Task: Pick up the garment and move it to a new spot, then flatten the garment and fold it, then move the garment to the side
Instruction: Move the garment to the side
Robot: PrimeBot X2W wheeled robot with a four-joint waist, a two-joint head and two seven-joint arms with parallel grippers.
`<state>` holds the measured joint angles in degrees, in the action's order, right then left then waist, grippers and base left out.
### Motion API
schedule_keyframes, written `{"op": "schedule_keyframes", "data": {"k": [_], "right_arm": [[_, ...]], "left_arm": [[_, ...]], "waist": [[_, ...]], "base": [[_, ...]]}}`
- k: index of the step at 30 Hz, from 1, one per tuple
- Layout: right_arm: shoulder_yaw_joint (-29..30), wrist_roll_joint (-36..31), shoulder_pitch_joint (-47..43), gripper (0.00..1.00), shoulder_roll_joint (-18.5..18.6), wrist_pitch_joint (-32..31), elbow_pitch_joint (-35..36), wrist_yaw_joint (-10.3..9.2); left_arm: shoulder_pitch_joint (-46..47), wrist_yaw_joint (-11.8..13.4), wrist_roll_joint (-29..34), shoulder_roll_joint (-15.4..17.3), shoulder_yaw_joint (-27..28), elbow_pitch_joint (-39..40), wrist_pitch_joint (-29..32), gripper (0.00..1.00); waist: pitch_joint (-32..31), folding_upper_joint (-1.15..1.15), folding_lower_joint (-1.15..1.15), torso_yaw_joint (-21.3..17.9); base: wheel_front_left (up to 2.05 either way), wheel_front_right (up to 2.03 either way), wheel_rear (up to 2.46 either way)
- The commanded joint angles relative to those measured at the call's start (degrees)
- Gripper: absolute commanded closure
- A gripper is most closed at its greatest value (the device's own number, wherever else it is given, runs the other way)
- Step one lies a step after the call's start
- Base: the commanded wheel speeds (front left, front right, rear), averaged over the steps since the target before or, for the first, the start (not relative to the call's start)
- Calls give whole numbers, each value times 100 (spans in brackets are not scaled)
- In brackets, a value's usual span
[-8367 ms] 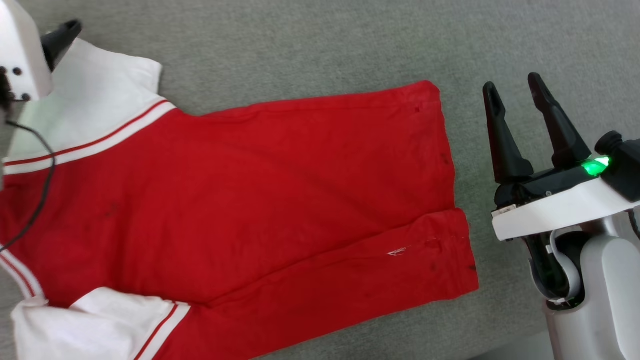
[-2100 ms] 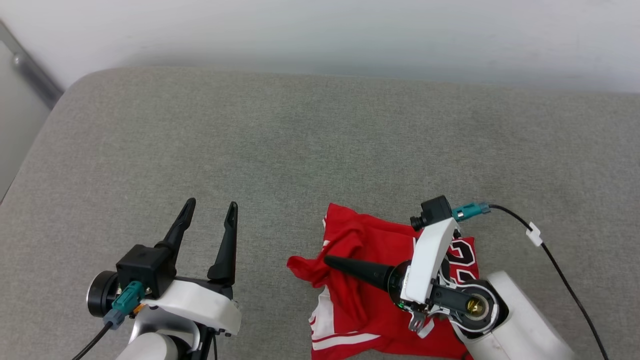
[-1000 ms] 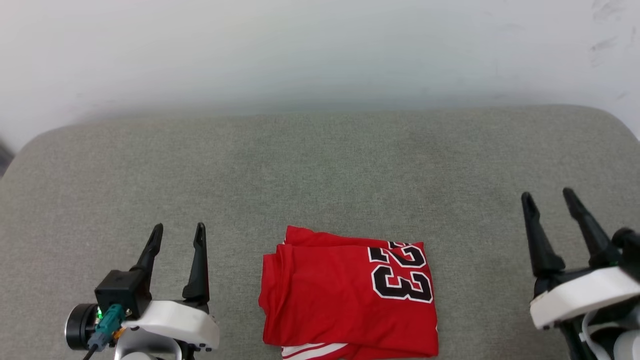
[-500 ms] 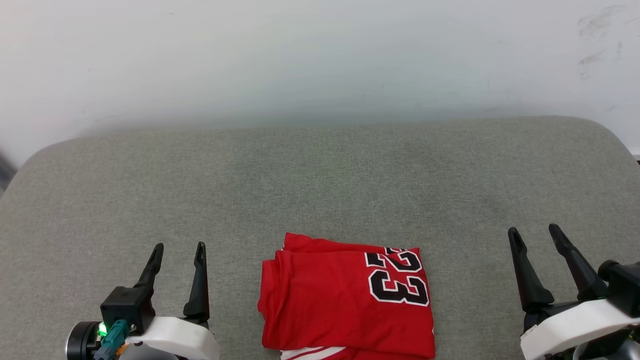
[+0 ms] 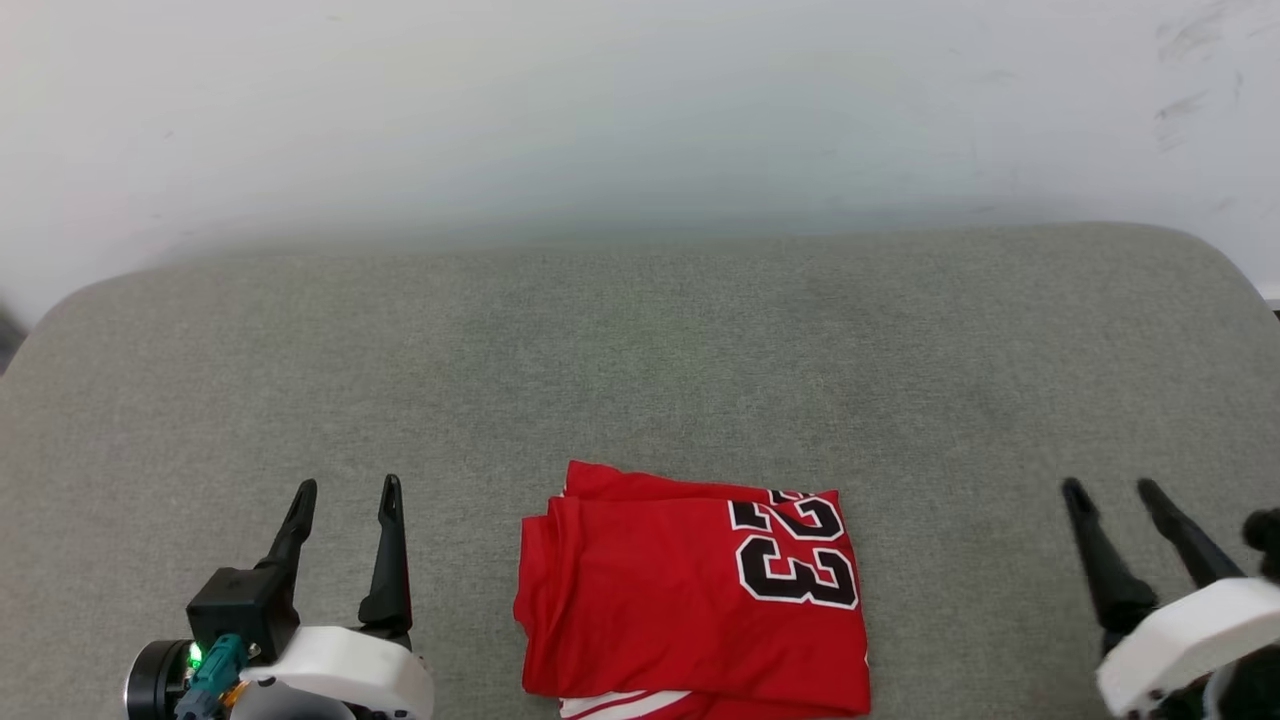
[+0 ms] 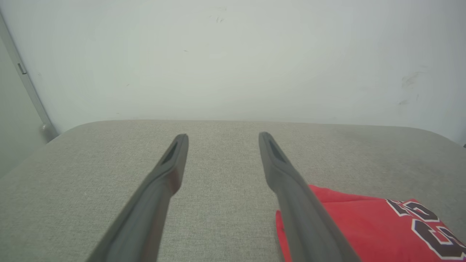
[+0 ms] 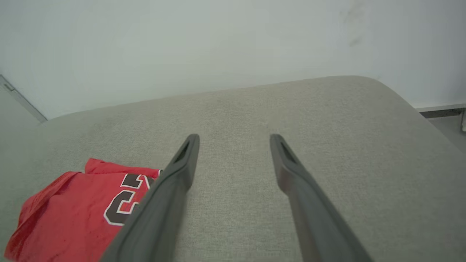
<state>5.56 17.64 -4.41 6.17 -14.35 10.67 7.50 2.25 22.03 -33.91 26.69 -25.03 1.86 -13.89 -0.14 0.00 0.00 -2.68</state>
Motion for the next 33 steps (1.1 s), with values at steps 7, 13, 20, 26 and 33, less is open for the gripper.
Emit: {"op": "schedule_keyframes", "data": {"k": [7, 13, 20, 26, 33], "right_arm": [[554, 1055, 487, 0, 643, -1289, -1161, -1], [494, 2010, 836, 0, 603, -2578, -2162, -1], [-82, 3363, 1218, 0, 145, -3068, -2800, -1], [-648, 4155, 1522, 0, 135, -2838, -3351, -4], [-1325, 4269, 1735, 100, 489, -2383, -3348, -1]], "left_arm": [[195, -78, 73, -89, 5, 18, -70, 0], [400, -173, 132, -217, -32, -55, -94, 0], [601, -287, 172, -331, -47, -153, -110, 0], [768, -379, 214, -311, -11, -240, -122, 0], [677, -380, 217, -329, 16, -345, -126, 0]], "waist": [[225, 0, 0, 231], [455, 0, 0, 499], [754, 0, 0, 770], [951, 0, 0, 895], [778, 0, 0, 837]], "base": [[0, 0, 0], [0, 0, 0], [0, 0, 0], [0, 0, 0], [0, 0, 0]]}}
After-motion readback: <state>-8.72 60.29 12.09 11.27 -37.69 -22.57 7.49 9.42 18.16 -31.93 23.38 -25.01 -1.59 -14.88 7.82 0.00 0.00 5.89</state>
